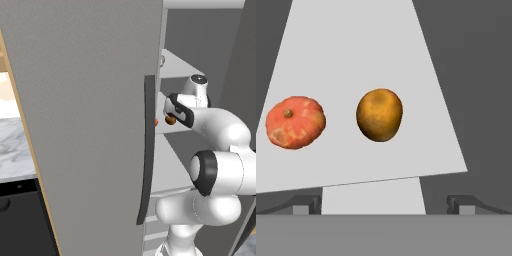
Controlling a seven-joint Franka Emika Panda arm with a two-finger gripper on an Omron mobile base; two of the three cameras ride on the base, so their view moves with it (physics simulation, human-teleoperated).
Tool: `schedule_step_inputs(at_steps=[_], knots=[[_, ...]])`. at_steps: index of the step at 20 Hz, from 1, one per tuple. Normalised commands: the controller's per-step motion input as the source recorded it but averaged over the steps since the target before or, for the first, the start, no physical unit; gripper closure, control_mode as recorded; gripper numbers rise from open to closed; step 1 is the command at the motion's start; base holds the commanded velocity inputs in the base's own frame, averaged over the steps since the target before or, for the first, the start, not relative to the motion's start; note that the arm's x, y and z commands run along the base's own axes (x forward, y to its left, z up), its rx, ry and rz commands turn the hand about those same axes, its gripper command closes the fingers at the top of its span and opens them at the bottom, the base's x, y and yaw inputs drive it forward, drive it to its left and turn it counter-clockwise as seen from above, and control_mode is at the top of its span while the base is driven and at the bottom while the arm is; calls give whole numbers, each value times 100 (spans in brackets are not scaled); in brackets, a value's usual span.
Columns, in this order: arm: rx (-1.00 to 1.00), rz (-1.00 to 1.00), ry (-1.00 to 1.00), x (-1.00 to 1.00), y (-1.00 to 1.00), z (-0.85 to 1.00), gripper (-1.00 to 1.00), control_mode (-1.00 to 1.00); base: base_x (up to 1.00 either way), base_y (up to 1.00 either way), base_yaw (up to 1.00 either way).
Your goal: Take the mango, mushroom, and squash from the freezer and place them in the bowl on the counter.
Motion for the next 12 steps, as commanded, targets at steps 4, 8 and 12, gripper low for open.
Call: schedule_step_inputs(at_steps=[4,8,12], knots=[[0,0,0,3,0,-9,-100,-100,0,0,0],[0,0,-13,10,0,-11,-100,-100,0,0,0],[0,0,-21,9,0,-12,-100,-100,0,0,0]])
